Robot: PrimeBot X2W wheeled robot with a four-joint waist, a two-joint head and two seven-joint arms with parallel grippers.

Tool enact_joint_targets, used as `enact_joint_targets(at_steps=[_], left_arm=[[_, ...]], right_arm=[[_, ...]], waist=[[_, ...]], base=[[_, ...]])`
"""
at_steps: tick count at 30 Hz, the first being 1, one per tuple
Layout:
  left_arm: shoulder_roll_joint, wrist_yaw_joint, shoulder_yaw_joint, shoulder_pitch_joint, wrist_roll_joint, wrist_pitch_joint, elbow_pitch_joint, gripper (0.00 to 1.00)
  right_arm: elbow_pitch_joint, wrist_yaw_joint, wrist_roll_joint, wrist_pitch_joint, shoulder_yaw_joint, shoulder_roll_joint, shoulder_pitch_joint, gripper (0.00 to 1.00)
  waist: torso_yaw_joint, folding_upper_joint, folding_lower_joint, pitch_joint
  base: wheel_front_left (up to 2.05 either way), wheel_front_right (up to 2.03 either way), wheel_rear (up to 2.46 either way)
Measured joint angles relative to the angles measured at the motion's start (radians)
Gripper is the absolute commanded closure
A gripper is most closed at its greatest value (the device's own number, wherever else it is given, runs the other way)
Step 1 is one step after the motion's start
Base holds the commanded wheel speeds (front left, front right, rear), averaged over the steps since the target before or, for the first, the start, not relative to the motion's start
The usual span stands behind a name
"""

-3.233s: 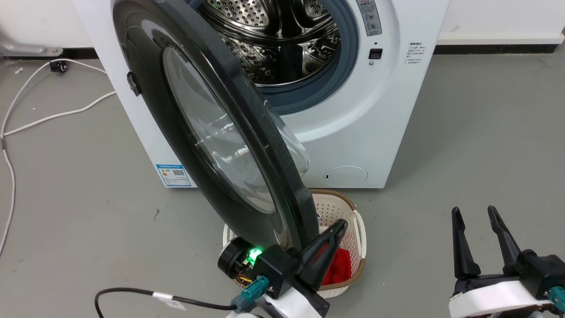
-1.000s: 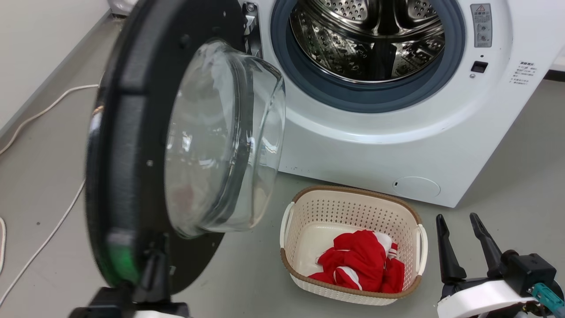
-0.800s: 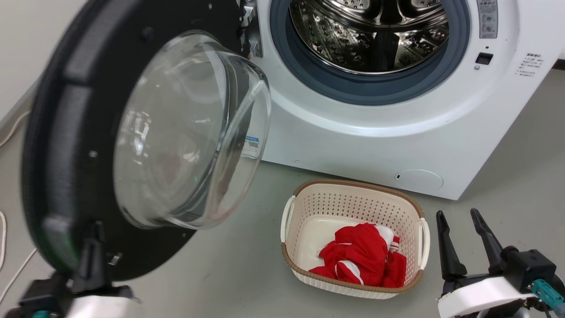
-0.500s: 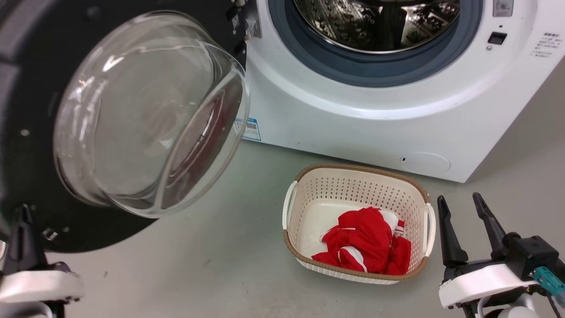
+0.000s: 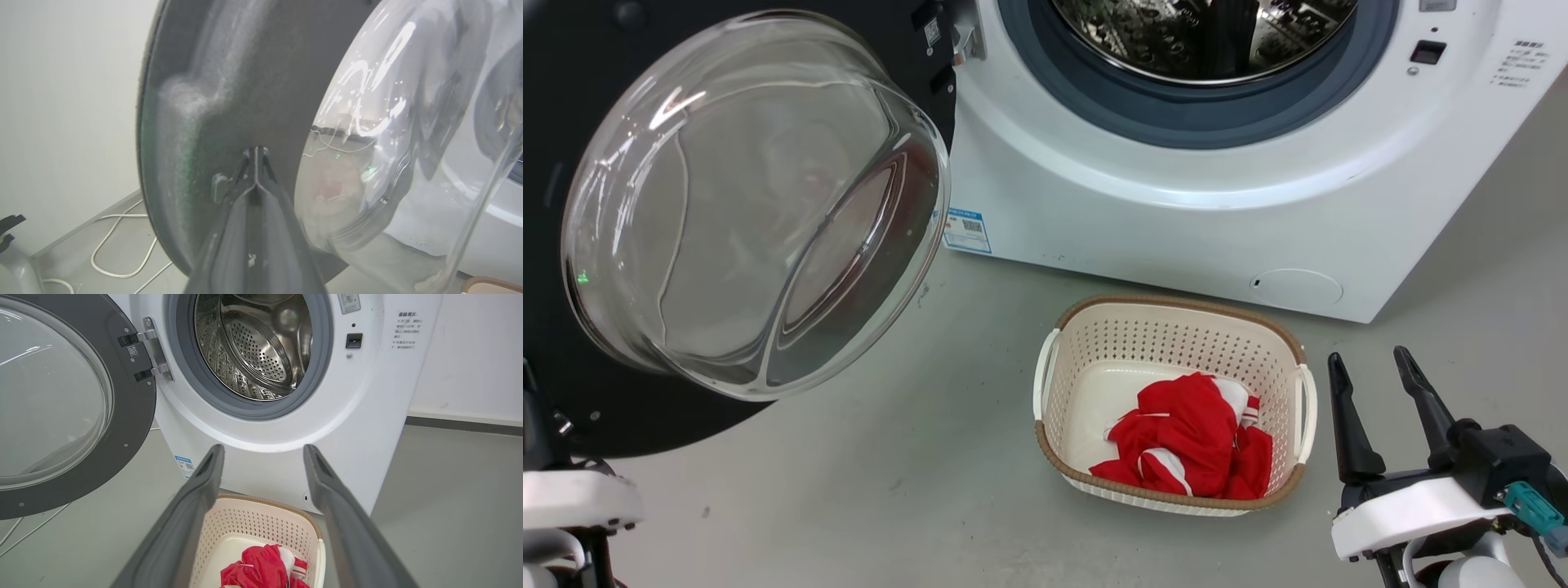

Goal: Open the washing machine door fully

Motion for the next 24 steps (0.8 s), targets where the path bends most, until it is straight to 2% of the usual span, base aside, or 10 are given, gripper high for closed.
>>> enact_joint_targets(at_steps=[8, 9, 10, 11, 12, 17, 24], left_arm=[[-0.111, -0.025, 0.013, 0.099, 0.059, 0.0, -0.131, 1.0], [-0.129, -0.026, 0.01, 0.114, 0.065, 0.0, -0.148, 0.92], [-0.145, -0.028, 0.003, 0.133, 0.073, 0.0, -0.166, 0.62], [-0.155, -0.032, -0.001, 0.15, 0.079, 0.0, -0.177, 0.15], [-0.161, -0.034, -0.008, 0.165, 0.083, 0.0, -0.192, 0.0], [-0.199, -0.041, -0.075, 0.218, 0.125, 0.0, -0.251, 0.0], [-0.214, -0.049, -0.205, 0.245, 0.158, 0.0, -0.281, 0.0]], right_arm=[[0.028, 0.0, 0.032, -0.014, -0.003, 0.0, 0.013, 0.0], [0.032, 0.0, 0.036, -0.018, -0.004, 0.0, 0.016, 0.0], [0.035, 0.0, 0.037, -0.019, -0.003, 0.0, 0.023, 0.0], [0.039, 0.0, 0.047, -0.019, -0.003, 0.0, 0.03, 0.0], [0.044, 0.0, 0.053, -0.021, -0.001, 0.0, 0.034, 0.0], [0.053, 0.0, 0.055, -0.028, 0.012, 0.0, 0.047, 0.0], [0.044, 0.0, 0.048, -0.029, 0.028, 0.0, 0.058, 0.0]], waist=[[-0.013, 0.0, -0.0001, -0.053], [-0.014, 0.0, -0.0001, -0.061], [-0.015, 0.0, -0.0001, -0.07], [-0.016, 0.0, -0.0001, -0.079], [-0.018, 0.0, -0.0001, -0.087], [-0.031, 0.0, -0.0001, -0.124], [-0.07, 0.0, -0.0002, -0.158]], base=[[0.0, 0.0, 0.0], [0.0, 0.0, 0.0], [0.0, 0.0, 0.0], [0.0, 0.0, 0.0], [0.0, 0.0, 0.0], [0.0, 0.0, 0.0], [0.0, 0.0, 0.0]])
